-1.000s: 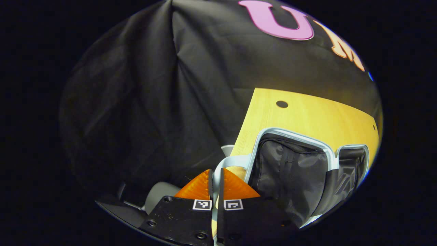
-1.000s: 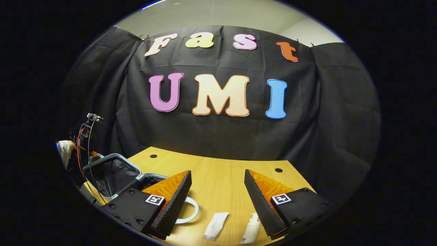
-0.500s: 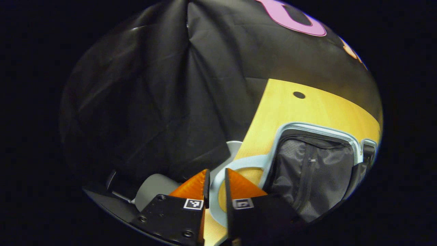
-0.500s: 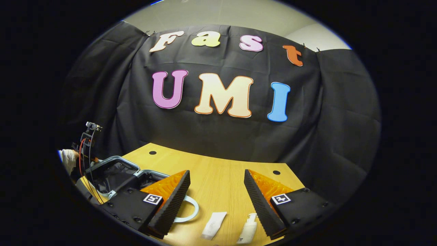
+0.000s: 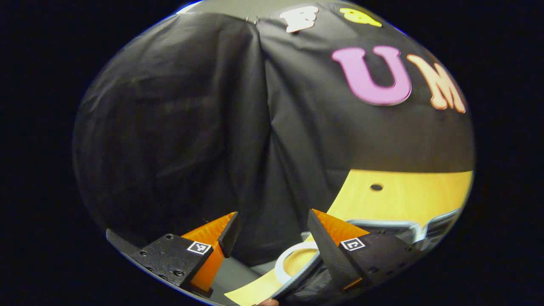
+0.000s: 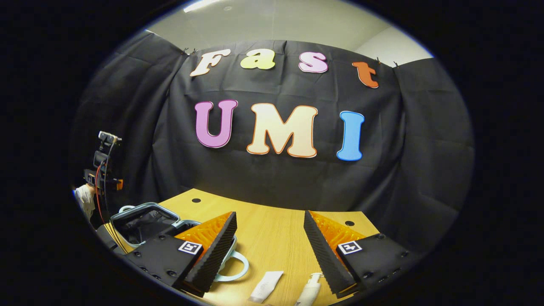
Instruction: First open the suitcase, pack the skin care products into it, and then close the suitcase.
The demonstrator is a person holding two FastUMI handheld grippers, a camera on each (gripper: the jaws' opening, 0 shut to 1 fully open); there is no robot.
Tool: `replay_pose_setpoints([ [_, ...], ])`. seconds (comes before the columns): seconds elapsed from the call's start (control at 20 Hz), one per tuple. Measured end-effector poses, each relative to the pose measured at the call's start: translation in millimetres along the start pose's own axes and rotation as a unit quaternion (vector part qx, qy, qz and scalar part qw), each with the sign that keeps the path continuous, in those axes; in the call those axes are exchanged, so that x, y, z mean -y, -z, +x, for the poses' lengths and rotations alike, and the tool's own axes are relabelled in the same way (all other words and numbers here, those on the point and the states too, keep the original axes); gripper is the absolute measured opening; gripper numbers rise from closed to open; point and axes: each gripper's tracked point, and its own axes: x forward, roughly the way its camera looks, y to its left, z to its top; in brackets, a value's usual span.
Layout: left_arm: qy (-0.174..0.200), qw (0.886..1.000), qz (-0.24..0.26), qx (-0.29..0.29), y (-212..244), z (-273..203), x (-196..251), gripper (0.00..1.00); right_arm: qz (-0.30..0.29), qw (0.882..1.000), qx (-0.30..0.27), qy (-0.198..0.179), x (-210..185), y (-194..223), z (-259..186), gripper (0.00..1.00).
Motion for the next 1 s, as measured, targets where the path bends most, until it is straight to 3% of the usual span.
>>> replay_pose_setpoints([
  [0.3,0.056,0.993,-0.036,0.101,-125.1,-109.7,47.4,0.94,0.011,0.999,0.038,-0.013,38.4,-27.4,-9.3,1.0],
  [0.35,0.066,0.99,-0.04,0.115,-141.1,-128.2,53.8,1.0,0.012,0.999,0.044,-0.013,46.2,-32.4,-11.9,1.0],
  [0.4,0.079,0.987,-0.045,0.129,-158.0,-149.7,62.8,0.94,0.015,0.999,0.051,-0.014,53.7,-36.9,-14.2,0.99],
  [0.55,0.125,0.977,-0.071,0.155,-196.7,-212.9,100.7,0.94,0.028,0.997,0.067,-0.012,77.6,-49.2,-23.5,1.0],
  [0.6,0.142,0.974,-0.08,0.16,-201.0,-231.1,114.2,1.0,0.033,0.997,0.071,-0.011,84.3,-50.5,-27.2,1.0],
  [0.7,0.175,0.967,-0.087,0.165,-200.6,-257.6,157.5,0.94,0.043,0.996,0.074,-0.008,96.8,-49.3,-33.3,1.0],
  [0.75,0.188,0.964,-0.086,0.165,-202.1,-272.9,174.2,1.0,0.048,0.996,0.073,-0.008,102.1,-47.3,-36.4,0.99],
  [0.85,0.21,0.96,-0.089,0.163,-199.1,-295.5,198.7,0.94,0.053,0.996,0.071,-0.005,113.1,-43.9,-42.2,0.99],
  [1.0,0.23,0.956,-0.099,0.156,-188.1,-321.8,227.3,1.0,0.068,0.995,0.078,-0.004,126.5,-45.9,-52.3,1.0],
])
